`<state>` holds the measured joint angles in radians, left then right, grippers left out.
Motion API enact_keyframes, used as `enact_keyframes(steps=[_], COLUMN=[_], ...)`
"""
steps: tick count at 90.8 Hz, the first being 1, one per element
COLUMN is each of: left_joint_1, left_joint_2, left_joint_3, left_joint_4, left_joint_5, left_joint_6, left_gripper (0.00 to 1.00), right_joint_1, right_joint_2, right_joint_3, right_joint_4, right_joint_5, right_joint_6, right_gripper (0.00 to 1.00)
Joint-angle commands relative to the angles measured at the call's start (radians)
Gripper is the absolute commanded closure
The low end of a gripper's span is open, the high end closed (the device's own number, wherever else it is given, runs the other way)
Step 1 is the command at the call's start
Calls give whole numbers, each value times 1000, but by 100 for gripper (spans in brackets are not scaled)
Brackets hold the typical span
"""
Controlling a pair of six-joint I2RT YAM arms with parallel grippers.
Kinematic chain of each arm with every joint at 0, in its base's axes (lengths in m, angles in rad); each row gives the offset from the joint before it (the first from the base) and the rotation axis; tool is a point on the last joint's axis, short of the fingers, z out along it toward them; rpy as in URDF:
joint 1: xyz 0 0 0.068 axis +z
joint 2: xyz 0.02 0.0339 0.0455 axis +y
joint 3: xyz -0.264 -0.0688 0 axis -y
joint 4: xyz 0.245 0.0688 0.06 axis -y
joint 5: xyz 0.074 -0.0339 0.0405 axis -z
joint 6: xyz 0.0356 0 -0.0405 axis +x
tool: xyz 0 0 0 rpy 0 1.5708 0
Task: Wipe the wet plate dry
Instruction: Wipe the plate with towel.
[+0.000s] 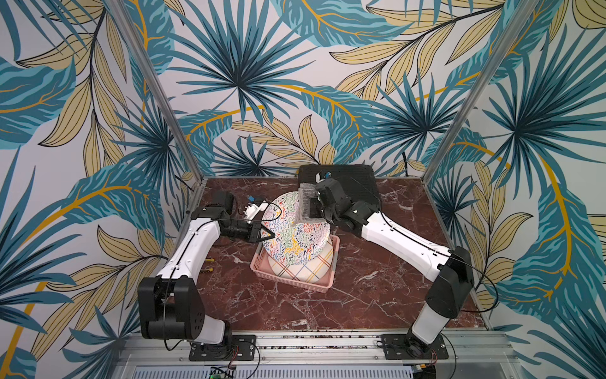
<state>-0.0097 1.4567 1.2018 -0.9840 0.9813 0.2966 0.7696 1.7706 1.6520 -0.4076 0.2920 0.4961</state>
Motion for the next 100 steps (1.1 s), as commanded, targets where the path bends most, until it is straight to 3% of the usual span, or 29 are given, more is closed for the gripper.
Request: enact_keyframes(steps=[1, 18, 40, 59, 74, 100], left_joint_1=[-8, -9, -8, -8, -9, -9], left_joint_2=[-42, -42, -42, -45, -46, -63], left_joint_3=[8, 5, 3, 4, 5, 2], left_joint_4=[21, 25, 34, 34, 30, 34], left_joint_5=[133, 128, 126, 127, 131, 129], left_joint_6=[53, 49, 41, 40, 42, 40], left_gripper=[100, 100, 100, 100, 100, 100], right_joint_1=[87, 154, 158, 62, -32, -78], right_joint_2=[85, 171, 152, 39, -67, -124], right_joint_3=[106, 205, 116, -105, -246, -316], right_joint_4=[-6, -23, -15, 58, 58, 36], right_joint_5=[-61, -110, -112, -107, -47, -41], right_joint_6=[-55, -37, 11, 126, 129, 112], right_gripper=[100, 100, 100, 100, 100, 100])
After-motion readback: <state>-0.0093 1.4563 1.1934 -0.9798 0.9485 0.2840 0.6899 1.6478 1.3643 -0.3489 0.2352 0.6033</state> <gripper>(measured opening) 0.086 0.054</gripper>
